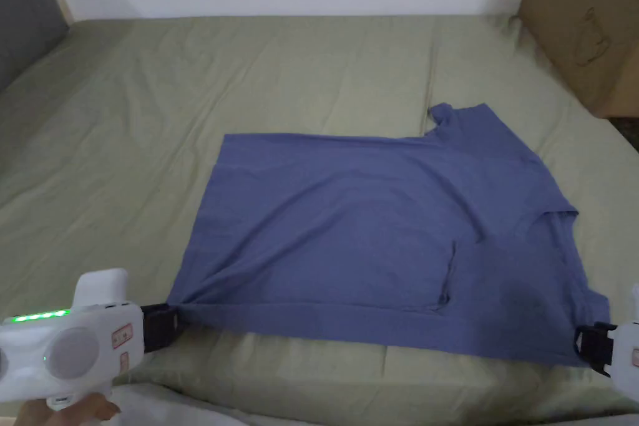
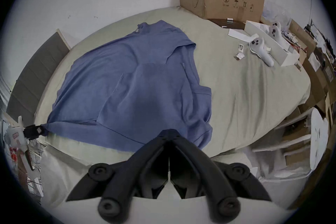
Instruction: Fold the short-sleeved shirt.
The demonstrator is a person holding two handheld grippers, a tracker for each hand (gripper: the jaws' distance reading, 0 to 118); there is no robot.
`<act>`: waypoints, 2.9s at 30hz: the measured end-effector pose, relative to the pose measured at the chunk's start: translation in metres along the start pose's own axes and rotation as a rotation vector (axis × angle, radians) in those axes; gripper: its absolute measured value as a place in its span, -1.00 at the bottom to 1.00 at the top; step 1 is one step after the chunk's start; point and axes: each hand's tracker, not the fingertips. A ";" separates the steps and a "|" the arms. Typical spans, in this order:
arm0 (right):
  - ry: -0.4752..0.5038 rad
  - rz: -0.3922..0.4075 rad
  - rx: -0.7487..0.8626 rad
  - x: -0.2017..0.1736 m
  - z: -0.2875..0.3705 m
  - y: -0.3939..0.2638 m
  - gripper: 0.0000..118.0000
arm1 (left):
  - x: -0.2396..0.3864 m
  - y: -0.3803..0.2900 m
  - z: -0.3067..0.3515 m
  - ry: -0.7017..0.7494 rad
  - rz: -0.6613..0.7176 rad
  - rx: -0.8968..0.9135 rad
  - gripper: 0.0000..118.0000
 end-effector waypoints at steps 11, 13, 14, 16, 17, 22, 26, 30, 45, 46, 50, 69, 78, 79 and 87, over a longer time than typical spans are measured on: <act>-0.005 -0.049 0.027 0.035 0.006 0.009 -0.79 | 0.005 0.001 0.003 -0.039 -0.015 -0.032 -0.95; -0.036 -0.019 0.036 0.037 0.005 0.014 -0.03 | 0.008 0.002 0.007 -0.042 -0.007 -0.030 -0.95; -0.047 -0.007 0.030 0.038 0.003 0.016 -0.03 | 0.008 0.002 0.008 -0.050 -0.002 -0.027 -0.95; -0.049 0.000 0.017 0.043 -0.008 0.020 -0.03 | 0.010 0.003 0.010 -0.049 -0.001 -0.022 -0.95; -0.034 0.002 -0.015 0.047 -0.017 0.021 -0.03 | 0.011 0.003 0.010 -0.044 -0.012 -0.023 -0.95; -0.011 0.039 -0.119 0.046 -0.047 0.012 -0.98 | 0.014 0.003 0.013 -0.035 -0.030 -0.023 -0.95; -0.024 0.067 -0.103 0.040 -0.039 0.017 -0.97 | 0.012 0.005 0.015 -0.037 -0.017 -0.021 -0.95; -0.008 0.041 -0.067 0.044 -0.022 0.028 -0.97 | 0.014 0.013 0.024 -0.032 -0.035 -0.008 -0.95; -0.022 -0.068 -0.073 0.045 -0.081 0.155 -0.97 | 0.048 0.136 -0.030 0.017 -0.181 0.011 -0.95; -0.019 -0.071 -0.087 0.043 -0.090 0.161 -0.97 | 0.052 0.143 -0.041 0.033 -0.208 -0.006 -0.95; -0.071 -0.032 -0.125 0.030 -0.117 0.173 -0.97 | 0.063 0.157 -0.075 0.063 -0.239 -0.047 -0.47; 0.017 0.050 -0.005 0.009 -0.045 0.120 -1.00 | 0.024 0.086 0.001 -0.031 -0.064 0.040 -0.99; 0.045 -0.005 -0.062 0.015 -0.062 0.079 -1.00 | 0.017 0.075 -0.043 -0.022 0.034 -0.021 0.80; 0.045 -0.009 -0.064 0.015 -0.062 0.077 -1.00 | 0.020 0.074 -0.048 -0.016 0.019 -0.032 0.79; 0.008 -0.026 -0.078 0.028 -0.063 0.065 -0.96 | 0.034 0.072 -0.065 0.078 -0.051 -0.058 -0.44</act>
